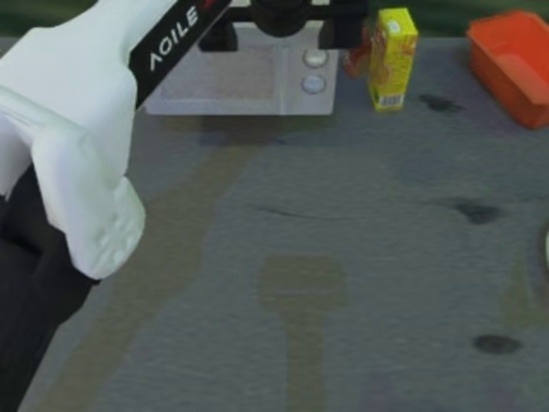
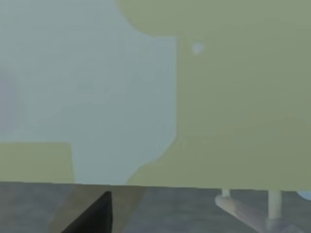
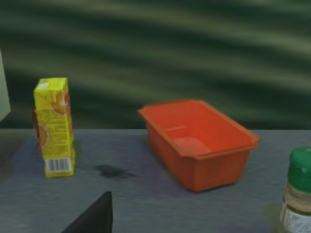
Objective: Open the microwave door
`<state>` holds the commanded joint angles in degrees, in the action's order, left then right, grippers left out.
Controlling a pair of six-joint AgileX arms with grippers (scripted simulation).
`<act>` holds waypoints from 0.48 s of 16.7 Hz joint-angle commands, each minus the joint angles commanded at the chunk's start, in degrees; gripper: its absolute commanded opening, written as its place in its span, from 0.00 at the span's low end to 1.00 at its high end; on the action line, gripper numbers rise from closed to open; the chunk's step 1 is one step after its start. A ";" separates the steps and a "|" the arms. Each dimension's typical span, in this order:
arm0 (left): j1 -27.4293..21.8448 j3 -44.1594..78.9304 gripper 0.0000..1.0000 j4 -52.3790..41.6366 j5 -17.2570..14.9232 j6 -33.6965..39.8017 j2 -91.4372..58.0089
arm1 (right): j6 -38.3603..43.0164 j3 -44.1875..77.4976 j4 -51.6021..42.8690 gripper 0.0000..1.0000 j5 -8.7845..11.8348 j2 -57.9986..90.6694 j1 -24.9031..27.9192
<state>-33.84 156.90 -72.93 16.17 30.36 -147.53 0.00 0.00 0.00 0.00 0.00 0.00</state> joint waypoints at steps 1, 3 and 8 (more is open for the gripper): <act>0.31 -1.63 1.00 1.84 -0.14 -0.29 -0.26 | 0.00 0.00 0.00 1.00 0.00 0.00 0.00; 0.67 -3.38 1.00 3.69 -0.30 -0.63 -0.64 | 0.00 0.00 0.00 1.00 0.00 0.00 0.00; 0.69 -3.44 0.92 3.76 -0.31 -0.64 -0.67 | 0.00 0.00 0.00 1.00 0.00 0.00 0.00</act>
<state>-33.15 153.46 -69.17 15.86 29.72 -148.19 0.00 0.00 0.00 0.00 0.00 0.00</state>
